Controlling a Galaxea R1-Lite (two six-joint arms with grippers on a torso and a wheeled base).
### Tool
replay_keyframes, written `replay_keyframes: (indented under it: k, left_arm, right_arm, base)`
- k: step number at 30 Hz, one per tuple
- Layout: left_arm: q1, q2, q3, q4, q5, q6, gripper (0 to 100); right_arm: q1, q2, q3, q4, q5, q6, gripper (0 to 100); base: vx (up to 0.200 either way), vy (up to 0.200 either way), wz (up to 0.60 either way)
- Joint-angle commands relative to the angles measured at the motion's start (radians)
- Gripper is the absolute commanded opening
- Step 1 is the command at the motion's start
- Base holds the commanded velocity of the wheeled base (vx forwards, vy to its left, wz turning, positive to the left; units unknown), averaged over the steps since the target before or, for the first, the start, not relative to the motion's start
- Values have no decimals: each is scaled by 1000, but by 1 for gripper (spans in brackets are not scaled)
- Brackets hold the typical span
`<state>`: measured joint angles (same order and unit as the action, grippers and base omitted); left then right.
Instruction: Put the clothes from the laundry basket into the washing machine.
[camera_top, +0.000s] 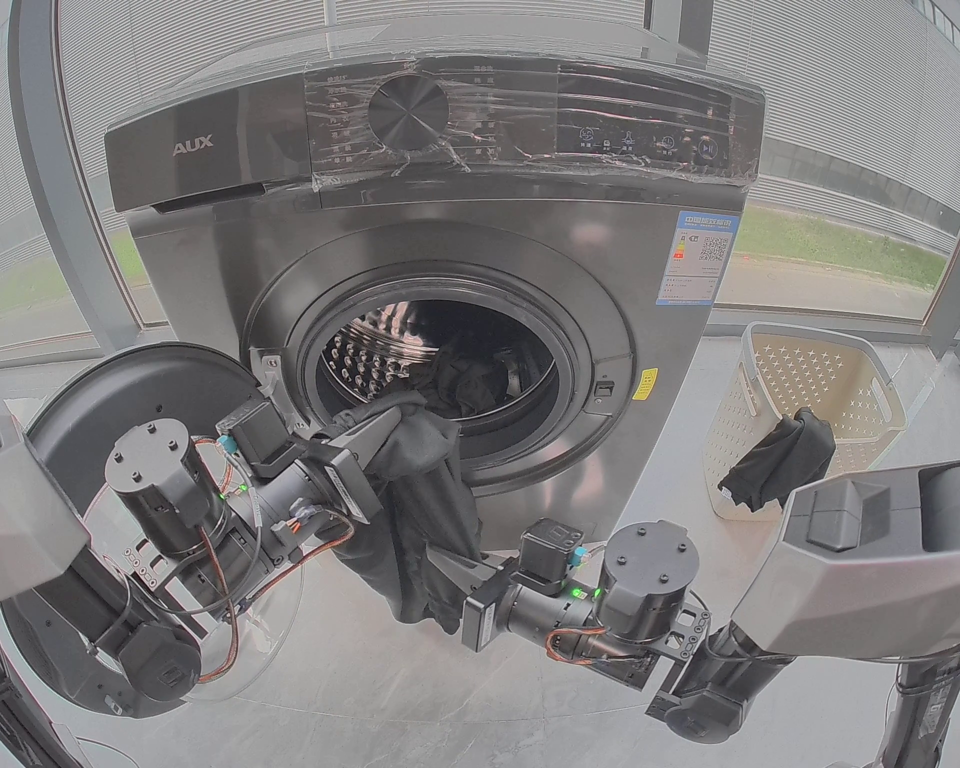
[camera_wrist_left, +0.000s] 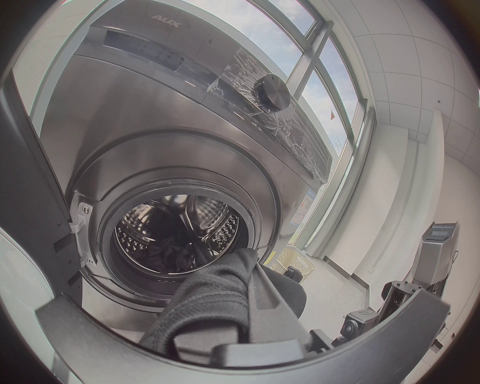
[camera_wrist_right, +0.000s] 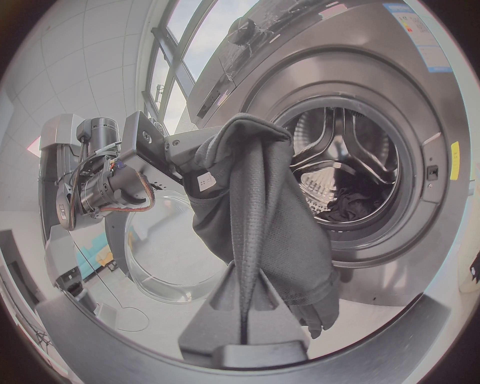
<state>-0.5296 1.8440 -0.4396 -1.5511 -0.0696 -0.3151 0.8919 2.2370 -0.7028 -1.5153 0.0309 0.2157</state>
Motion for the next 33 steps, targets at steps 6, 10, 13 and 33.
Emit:
replay_keyframes:
  k: [6, 10, 13, 33]
  left_arm:
    - [16, -3, -5, -1, -3, -5, 100]
    - [17, 0, -1, -1, -3, -7, 100]
    - [17, 7, -1, -1, -1, -9, 100]
    - [8, 26, 62, -1, -12, -1, 100]
  right_arm:
    - [-18, -33, 55, -8, -32, -32, 0]
    - [-47, -51, 54, 1, -35, -33, 0]
    - [-74, -73, 55, 3, -35, -33, 0]
    - [-154, -126, -1, 14, -35, -41, 0]
  base:
    - [0, 0, 0]
    - [0, 0, 0]
    - [0, 0, 0]
    - [0, 0, 0]
